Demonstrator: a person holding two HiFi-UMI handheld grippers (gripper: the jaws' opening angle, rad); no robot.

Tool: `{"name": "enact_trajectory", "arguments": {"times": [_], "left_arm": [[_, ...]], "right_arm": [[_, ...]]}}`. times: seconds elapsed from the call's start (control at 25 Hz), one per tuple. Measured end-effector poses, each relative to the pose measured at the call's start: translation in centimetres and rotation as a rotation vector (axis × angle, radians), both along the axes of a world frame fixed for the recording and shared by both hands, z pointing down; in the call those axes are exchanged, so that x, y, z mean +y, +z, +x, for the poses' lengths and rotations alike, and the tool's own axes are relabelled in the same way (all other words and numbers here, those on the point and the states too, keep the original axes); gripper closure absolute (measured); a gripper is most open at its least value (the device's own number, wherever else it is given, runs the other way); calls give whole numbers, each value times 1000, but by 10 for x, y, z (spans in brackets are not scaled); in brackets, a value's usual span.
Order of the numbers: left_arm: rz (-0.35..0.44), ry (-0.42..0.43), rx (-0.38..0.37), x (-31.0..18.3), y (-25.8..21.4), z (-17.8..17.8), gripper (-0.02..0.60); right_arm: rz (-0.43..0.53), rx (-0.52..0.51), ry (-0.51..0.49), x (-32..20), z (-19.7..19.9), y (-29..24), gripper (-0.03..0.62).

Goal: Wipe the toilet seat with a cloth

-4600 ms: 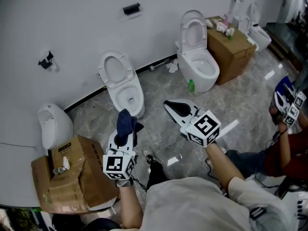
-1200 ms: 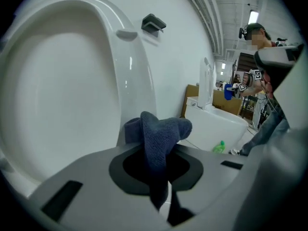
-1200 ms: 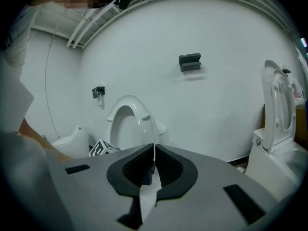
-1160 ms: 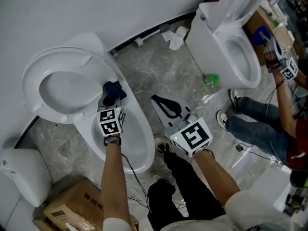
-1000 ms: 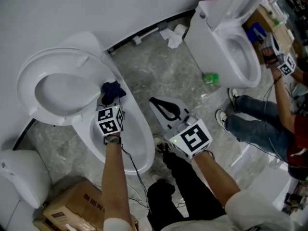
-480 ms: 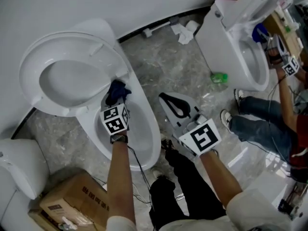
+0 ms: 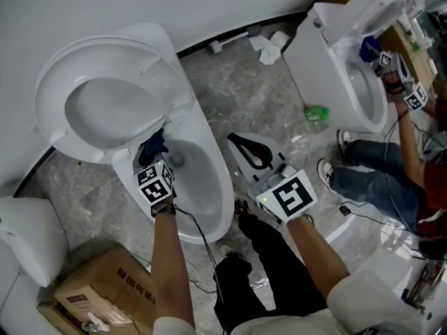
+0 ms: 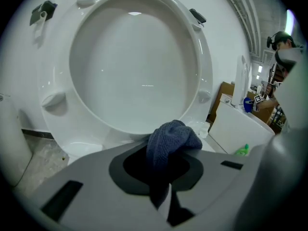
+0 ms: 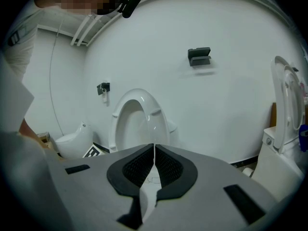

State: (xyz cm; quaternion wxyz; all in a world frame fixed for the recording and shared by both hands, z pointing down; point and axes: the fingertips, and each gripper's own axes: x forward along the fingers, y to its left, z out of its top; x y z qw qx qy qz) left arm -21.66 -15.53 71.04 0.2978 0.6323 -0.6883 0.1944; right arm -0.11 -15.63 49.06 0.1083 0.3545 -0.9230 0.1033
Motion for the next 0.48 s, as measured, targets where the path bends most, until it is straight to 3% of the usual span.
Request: {"name": "enact_trajectory", "arguments": {"times": [0.48], "left_arm": [[-12,-134,-123,33,-19,-70,538]], "right_arm": [[-11,-2,-26,-1,-14,-13,565]]}}
